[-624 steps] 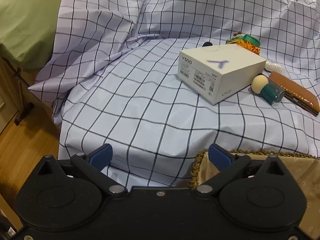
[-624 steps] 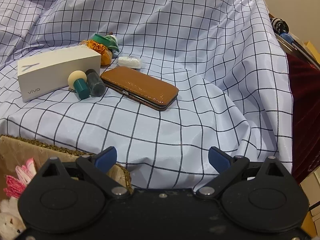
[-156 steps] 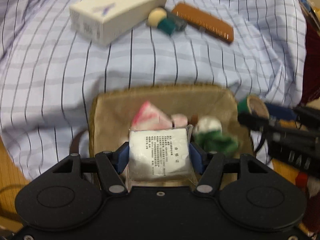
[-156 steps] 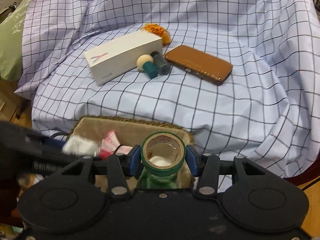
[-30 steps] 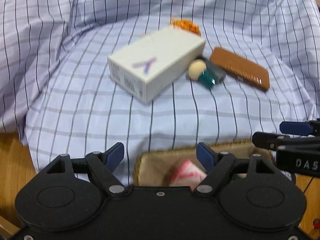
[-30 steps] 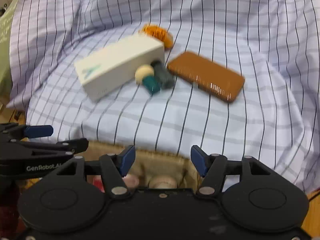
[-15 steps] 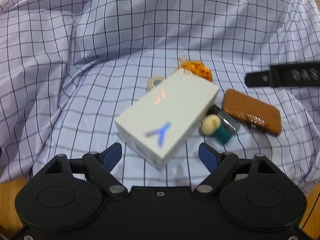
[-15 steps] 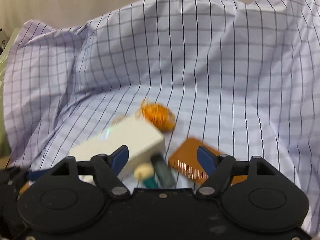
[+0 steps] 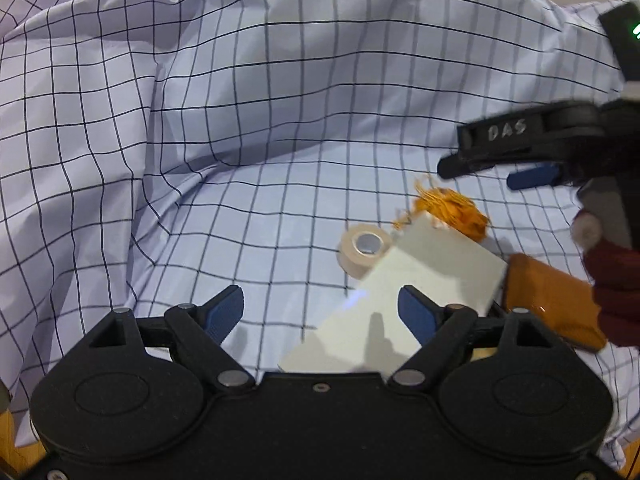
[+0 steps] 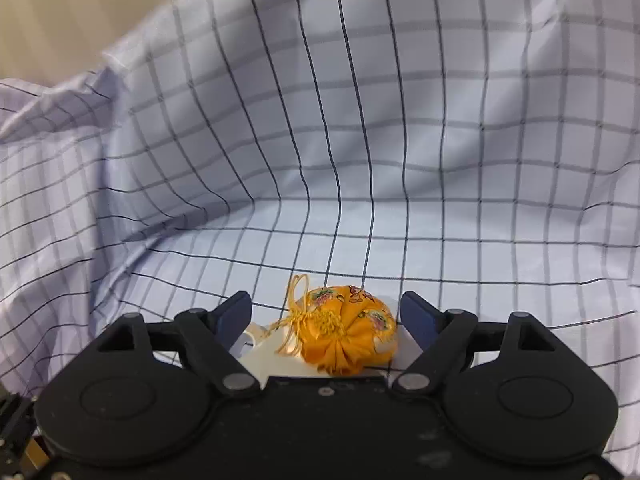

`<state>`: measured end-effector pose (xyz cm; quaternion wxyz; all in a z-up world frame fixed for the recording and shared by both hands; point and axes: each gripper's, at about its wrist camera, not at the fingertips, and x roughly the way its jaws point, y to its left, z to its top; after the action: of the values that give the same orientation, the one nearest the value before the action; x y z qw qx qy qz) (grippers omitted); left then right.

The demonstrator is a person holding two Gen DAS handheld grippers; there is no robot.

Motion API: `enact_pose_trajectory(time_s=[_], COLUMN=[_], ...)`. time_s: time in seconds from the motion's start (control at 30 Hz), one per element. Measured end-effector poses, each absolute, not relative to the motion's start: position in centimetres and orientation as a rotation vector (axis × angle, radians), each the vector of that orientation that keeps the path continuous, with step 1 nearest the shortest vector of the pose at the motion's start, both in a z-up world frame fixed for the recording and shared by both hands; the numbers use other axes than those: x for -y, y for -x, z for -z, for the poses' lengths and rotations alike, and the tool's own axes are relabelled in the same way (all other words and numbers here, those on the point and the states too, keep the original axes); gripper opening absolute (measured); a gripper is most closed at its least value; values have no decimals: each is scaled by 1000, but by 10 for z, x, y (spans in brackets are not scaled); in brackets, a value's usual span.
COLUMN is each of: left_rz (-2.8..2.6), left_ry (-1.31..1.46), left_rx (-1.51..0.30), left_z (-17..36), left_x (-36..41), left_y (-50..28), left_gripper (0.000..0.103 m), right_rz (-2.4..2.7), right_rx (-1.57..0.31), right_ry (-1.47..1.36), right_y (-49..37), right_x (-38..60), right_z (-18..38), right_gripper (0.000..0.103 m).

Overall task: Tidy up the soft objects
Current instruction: 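Move both open tools back toward the pile of objects, then grasp the orange embroidered pouch with the right tool while the left tool grasps the beige tape roll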

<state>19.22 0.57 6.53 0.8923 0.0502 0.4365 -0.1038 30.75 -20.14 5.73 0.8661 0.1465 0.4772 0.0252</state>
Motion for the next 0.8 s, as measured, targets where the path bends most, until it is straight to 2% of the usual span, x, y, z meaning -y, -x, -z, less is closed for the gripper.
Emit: enact_pose_trajectory(time_s=[0.37, 0.47, 0.6, 0.8], left_rz=[189, 191, 209, 250], left_ry=[-112, -101, -80, -23], left_rx=[-938, -978, -1030, -1098], left_z=[-60, -51, -40, -31], left_x=[-16, -17, -13, 0], left_y=[-237, -250, -262, -284], left_gripper=[81, 81, 81, 81], right_rz=[13, 30, 18, 20], right_rx=[-1191, -1222, -1217, -1138], right_ry=[-417, -386, -378, -460], right_y=[-356, -361, -363, -354], right_x=[203, 200, 199, 218], right_z=[3, 8, 10, -5], right_gripper=[84, 72, 65, 65])
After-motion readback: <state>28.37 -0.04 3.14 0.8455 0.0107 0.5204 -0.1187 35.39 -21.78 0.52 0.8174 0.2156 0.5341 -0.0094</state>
